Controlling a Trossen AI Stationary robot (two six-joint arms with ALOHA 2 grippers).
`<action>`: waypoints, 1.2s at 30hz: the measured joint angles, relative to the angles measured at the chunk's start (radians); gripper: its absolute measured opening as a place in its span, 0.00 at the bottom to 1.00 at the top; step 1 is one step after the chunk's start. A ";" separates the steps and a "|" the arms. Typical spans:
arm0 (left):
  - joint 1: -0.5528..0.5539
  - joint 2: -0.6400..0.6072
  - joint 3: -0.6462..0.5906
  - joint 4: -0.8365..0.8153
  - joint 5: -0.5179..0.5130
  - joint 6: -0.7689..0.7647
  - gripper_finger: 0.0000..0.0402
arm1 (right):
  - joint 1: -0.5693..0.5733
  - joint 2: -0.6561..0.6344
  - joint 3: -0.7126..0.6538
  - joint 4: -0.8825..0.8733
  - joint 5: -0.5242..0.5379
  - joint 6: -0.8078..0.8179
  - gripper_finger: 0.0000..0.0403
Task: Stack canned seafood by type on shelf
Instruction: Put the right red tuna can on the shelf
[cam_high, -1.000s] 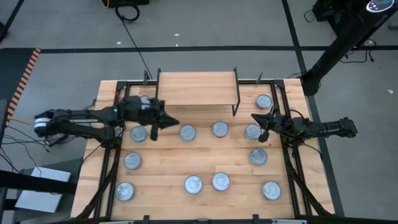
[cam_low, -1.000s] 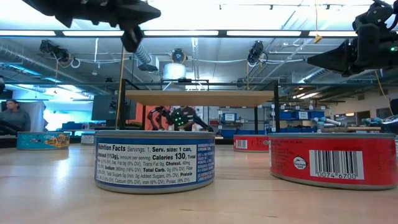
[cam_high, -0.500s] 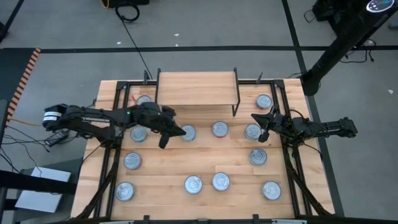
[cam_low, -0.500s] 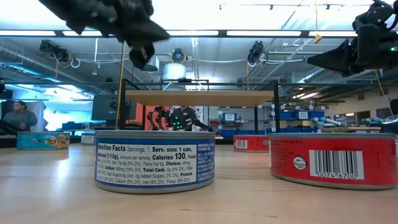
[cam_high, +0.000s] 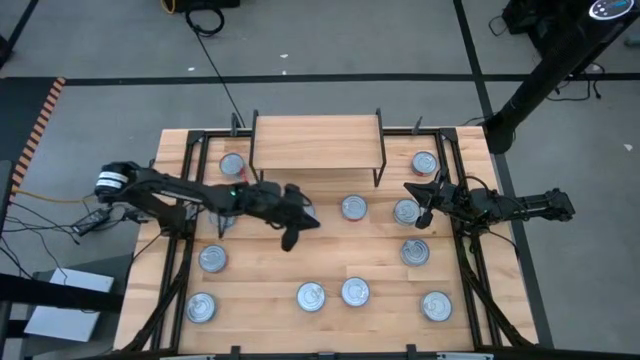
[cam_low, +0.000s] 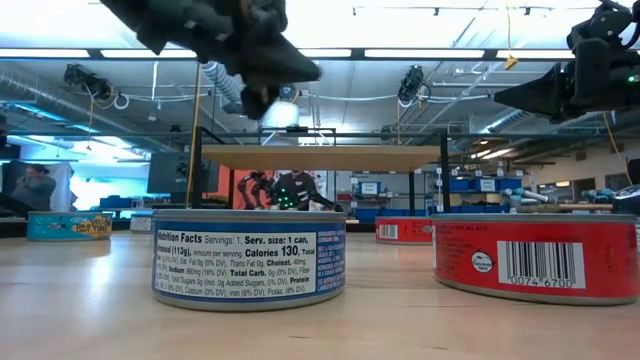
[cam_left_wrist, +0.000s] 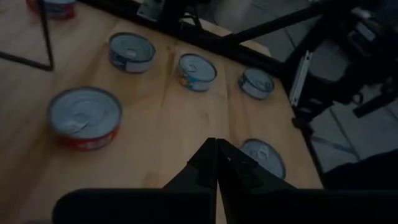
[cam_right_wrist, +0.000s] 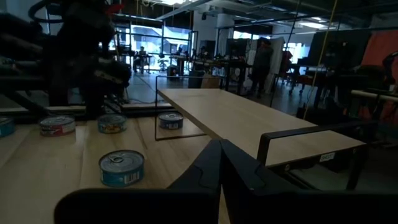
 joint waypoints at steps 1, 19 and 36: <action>-0.012 0.025 0.014 0.016 -0.004 -0.010 0.03 | 0.000 0.000 0.000 0.000 0.000 0.000 0.05; 0.086 0.338 0.529 -0.304 0.338 0.018 0.03 | 0.000 0.000 0.000 0.001 0.000 0.000 0.05; -0.040 0.464 0.669 -0.428 0.283 -0.107 0.03 | 0.000 0.000 0.000 0.004 0.000 0.000 0.05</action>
